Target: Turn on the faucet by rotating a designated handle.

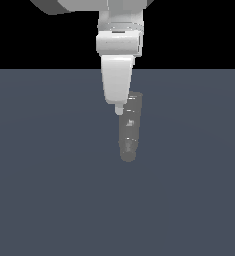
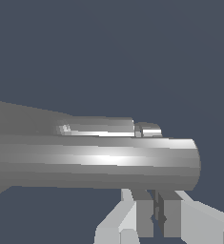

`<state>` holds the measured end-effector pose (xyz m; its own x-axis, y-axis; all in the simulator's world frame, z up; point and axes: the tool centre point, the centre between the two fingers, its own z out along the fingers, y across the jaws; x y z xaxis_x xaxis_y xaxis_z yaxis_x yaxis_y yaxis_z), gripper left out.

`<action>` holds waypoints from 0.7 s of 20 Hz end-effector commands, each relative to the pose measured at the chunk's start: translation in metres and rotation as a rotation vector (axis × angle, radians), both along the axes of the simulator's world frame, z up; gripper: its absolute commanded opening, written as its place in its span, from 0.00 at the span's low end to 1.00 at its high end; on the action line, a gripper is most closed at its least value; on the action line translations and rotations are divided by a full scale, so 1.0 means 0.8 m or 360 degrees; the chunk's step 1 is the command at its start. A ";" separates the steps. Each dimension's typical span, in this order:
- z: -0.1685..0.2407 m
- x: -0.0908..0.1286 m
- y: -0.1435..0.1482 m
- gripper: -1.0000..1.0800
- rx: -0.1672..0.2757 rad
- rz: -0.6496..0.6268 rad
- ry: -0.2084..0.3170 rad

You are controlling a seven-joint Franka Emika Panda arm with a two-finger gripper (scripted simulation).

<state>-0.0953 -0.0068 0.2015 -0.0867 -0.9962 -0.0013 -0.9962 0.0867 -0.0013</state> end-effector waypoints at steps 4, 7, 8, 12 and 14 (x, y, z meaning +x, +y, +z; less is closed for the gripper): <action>0.000 -0.004 -0.049 0.00 -0.0001 -0.0025 0.0000; 0.000 -0.007 -0.072 0.00 -0.0001 -0.0027 0.0001; 0.000 -0.008 -0.079 0.00 -0.0001 -0.0027 0.0001; 0.000 -0.010 -0.101 0.00 -0.0002 -0.0028 0.0002; 0.000 -0.002 -0.082 0.00 -0.0001 0.0016 0.0000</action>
